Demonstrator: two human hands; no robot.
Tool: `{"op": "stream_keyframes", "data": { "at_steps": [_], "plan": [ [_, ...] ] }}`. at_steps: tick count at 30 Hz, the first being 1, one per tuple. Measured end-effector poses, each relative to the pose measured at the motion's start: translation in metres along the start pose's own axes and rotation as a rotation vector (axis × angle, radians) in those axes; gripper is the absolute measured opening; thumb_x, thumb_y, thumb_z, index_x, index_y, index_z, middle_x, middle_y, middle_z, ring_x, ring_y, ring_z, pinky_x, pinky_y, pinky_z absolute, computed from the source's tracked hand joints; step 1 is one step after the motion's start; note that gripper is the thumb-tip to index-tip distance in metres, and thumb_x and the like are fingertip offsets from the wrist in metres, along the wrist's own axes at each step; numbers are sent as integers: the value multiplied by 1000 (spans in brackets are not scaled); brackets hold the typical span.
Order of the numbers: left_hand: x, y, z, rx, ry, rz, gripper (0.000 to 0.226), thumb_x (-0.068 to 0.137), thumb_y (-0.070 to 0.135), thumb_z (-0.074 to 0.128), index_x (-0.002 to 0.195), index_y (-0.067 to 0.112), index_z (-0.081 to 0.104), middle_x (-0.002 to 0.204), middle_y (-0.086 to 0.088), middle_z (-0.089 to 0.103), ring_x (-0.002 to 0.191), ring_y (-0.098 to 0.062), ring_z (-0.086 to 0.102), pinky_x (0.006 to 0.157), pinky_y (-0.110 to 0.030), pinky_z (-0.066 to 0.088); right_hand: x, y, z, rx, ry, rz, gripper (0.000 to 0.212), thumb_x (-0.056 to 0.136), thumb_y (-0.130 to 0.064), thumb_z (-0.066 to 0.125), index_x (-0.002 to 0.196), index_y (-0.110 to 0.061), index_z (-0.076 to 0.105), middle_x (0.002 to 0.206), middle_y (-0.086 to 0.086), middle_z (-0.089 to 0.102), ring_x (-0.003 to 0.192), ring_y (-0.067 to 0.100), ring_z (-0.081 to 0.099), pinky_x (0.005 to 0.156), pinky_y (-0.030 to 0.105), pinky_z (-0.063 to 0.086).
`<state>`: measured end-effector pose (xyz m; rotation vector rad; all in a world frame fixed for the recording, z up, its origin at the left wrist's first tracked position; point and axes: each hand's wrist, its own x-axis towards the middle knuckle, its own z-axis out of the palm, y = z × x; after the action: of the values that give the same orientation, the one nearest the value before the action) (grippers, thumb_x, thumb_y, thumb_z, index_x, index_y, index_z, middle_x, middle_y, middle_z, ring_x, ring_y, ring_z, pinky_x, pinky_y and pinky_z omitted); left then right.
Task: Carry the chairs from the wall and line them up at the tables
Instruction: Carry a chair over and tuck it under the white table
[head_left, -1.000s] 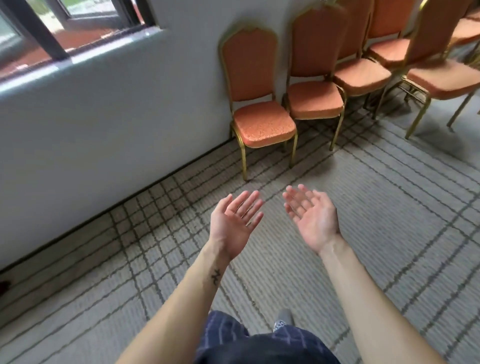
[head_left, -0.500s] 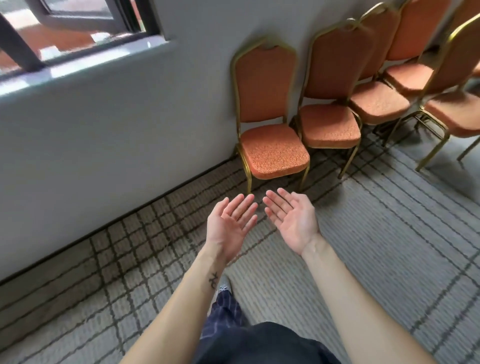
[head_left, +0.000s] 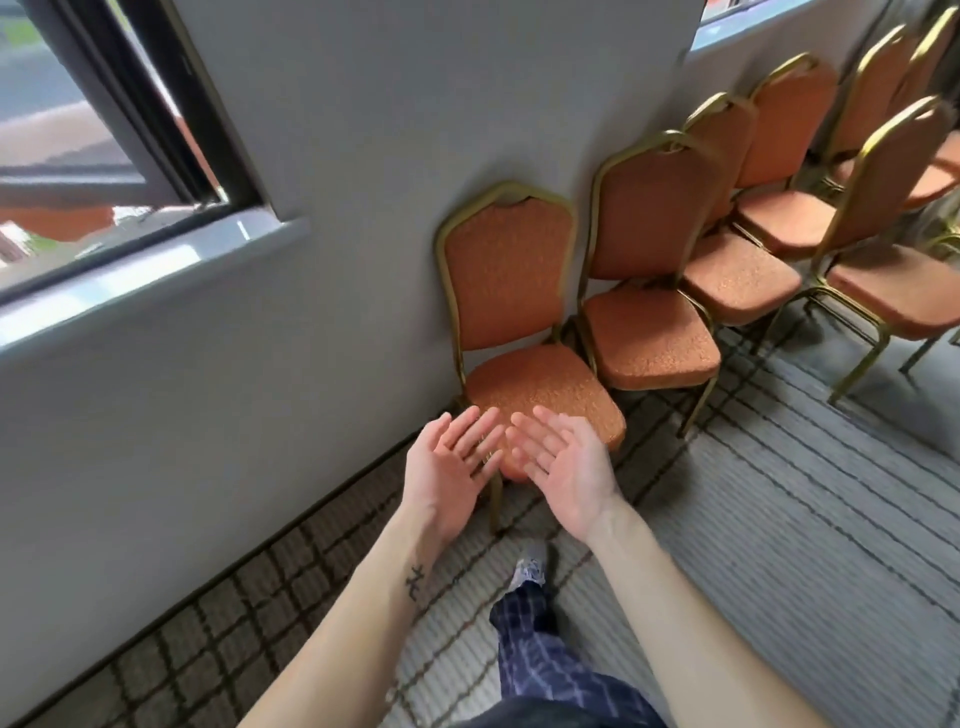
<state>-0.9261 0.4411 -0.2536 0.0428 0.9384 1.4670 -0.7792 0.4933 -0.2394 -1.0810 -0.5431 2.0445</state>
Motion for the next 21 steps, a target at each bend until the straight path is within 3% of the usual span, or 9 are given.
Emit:
{"op": "stream_keyframes", "data": {
  "at_steps": [12,21],
  "plan": [
    [214,118,98,14,5,12,47,104,36,40,139,8,54,132,-13,68,127,-30,61,119,-48,35,239,-133,60,-20,4,35,39,104,-28,41,134,-9,59,115,9,76,113,25,69,99,39,51],
    [358,183,133,66,68,12,44,107,32,35,139,8,53,131,-12,69,125,-29,63,116,-47,39,372,-177,100,6,52,34,35,105,-25,48,135,-11,58,121,8,73,111,22,70,89,33,51]
  ]
}}
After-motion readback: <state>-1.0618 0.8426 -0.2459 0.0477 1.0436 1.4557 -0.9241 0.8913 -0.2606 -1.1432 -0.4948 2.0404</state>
